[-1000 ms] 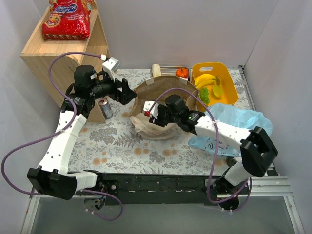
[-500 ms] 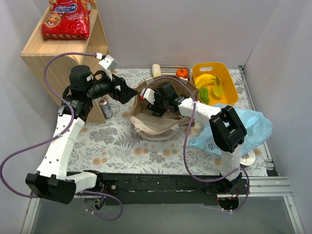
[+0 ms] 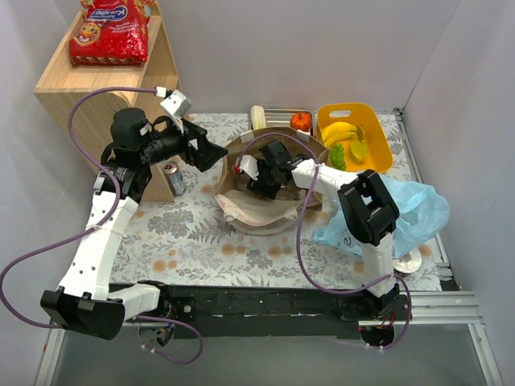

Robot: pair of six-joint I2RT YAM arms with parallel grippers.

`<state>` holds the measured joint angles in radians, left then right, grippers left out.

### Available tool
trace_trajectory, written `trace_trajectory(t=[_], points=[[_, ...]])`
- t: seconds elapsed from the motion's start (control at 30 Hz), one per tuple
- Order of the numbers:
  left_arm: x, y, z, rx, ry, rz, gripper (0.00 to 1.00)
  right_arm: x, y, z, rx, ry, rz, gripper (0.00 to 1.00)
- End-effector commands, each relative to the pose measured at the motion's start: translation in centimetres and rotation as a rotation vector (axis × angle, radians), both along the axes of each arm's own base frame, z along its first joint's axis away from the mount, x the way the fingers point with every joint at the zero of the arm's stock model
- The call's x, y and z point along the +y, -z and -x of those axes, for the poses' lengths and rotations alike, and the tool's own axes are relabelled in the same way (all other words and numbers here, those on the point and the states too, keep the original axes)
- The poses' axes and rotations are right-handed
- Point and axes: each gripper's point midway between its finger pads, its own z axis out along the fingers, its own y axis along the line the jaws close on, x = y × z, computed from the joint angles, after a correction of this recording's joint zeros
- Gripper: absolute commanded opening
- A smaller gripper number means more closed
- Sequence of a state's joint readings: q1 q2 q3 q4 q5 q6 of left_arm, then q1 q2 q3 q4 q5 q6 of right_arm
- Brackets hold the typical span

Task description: Untie the knot of the grocery bags and take out the mixed food

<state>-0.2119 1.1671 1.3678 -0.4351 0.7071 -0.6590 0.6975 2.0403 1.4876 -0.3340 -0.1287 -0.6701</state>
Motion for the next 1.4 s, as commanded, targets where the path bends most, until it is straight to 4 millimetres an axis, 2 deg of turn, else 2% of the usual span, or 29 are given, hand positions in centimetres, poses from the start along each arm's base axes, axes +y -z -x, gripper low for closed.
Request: trace_trajectory(t=[0.0,0.03,0.07,0.1,0.13,0.17,0.2,0.23,0.27,0.3,0.37,0.4,0.47,0.5,0.53,0.57,0.6,0.63,0.67,0.7,0.73,0.77,0.8,0.83,0.87,0.97,1.13,1.37], points=[[-0.3,-1.4,0.1,-0.043,0.026,0.014,0.98,-2.7,1.2,3.6,0.100,-0.026,0.073,0.54],[-0.3,-1.4,0.1,-0.042,0.030,0.017,0.98,-2.6,-0.3,3.5,0.068,-0.043,0.058,0.44],[-0.5,-1.7,0.1,-0.045,0.040,0.022,0.98,-2.6,-1.1,3.6,0.055,-0.052,0.048,0.40],[-0.6,-1.8,0.0,-0.039,0.044,0.026,0.98,-2.5,-3.4,3.5,0.015,-0.066,0.021,0.34],[-0.7,-1.9,0.0,-0.040,0.048,0.028,0.98,-2.5,-4.6,4.0,0.004,-0.095,0.008,0.26],[-0.8,-2.2,-0.1,-0.041,0.051,0.032,0.98,-2.5,-5.8,4.3,-0.014,-0.114,-0.005,0.22],[-1.0,-2.4,-0.4,-0.038,0.058,0.035,0.98,-2.5,-8.4,4.6,-0.056,-0.130,-0.036,0.19],[-1.0,-2.6,-0.6,-0.038,0.056,0.039,0.98,-2.5,-9.6,5.1,-0.059,-0.150,-0.051,0.13],[-1.1,-2.8,-0.7,-0.032,0.058,0.046,0.98,-3.0,-10.3,6.2,-0.045,-0.186,-0.036,0.11],[-1.3,-3.0,-1.0,-0.027,0.064,0.053,0.98,-3.2,-12.6,7.0,-0.068,-0.212,-0.063,0.10],[-1.8,-3.2,-0.9,-0.001,0.089,0.075,0.98,-3.4,-14.8,8.8,-0.083,-0.294,-0.094,0.07],[-2.3,-3.3,-0.7,0.011,0.135,0.084,0.98,-3.7,-17.3,9.9,-0.137,-0.337,-0.132,0.06],[-3.0,-3.3,-0.4,0.056,0.184,0.109,0.98,-3.6,-19.5,12.1,-0.192,-0.464,-0.179,0.05],[-3.3,-3.1,-0.7,0.087,0.208,0.122,0.98,-4.0,-22.4,13.5,-0.273,-0.519,-0.228,0.03],[-3.8,-3.4,0.0,0.123,0.261,0.145,0.98,-3.9,-23.1,14.9,-0.302,-0.585,-0.267,0.03],[-4.1,-3.4,0.2,0.146,0.293,0.156,0.98,-3.7,-24.7,15.5,-0.438,-0.687,-0.272,0.02],[-4.4,-3.3,0.3,0.170,0.318,0.165,0.98,-4.4,-27.6,16.8,-0.581,-0.738,-0.299,0.01],[-4.8,-3.5,0.5,0.192,0.369,0.175,0.98,-4.6,-26.8,17.1,-0.655,-0.777,-0.277,0.01],[-5.0,-3.5,0.5,0.234,0.380,0.193,0.98,-4.6,-27.3,17.4,-0.755,-0.811,-0.274,0.01],[-5.1,-3.8,0.4,0.242,0.391,0.200,0.98,-4.9,-31.9,17.3,-1.054,-0.842,-0.271,0.01],[-5.3,-4.1,0.5,0.246,0.423,0.207,0.98,-5.1,-32.7,17.4,-1.172,-0.865,-0.249,0.01],[-5.3,-4.4,0.8,0.253,0.439,0.215,0.98,-5.3,-31.9,17.4,-1.260,-0.882,-0.220,0.01],[-5.5,-4.8,0.9,0.248,0.457,0.220,0.98,-5.1,-34.7,17.3,-1.476,-0.895,-0.184,0.01],[-5.6,-5.2,0.8,0.249,0.480,0.224,0.98,-5.0,-34.9,17.2,-1.529,-0.902,-0.170,0.01],[-5.6,-5.4,0.9,0.261,0.493,0.231,0.98,-4.6,-35.9,17.1,-1.588,-0.908,-0.163,0.01],[-6.4,-6.2,0.8,0.313,0.542,0.250,0.98,-3.3,-37.4,17.2,-1.658,-0.994,-0.144,0.01],[-8.3,-6.6,2.8,0.349,0.641,0.239,0.98,-1.4,-37.9,17.7,-1.779,-1.112,-0.143,0.01],[-10.9,-4.0,4.8,0.397,0.673,0.211,0.98,0.2,-38.5,18.8,-1.869,-1.220,-0.186,0.01]])
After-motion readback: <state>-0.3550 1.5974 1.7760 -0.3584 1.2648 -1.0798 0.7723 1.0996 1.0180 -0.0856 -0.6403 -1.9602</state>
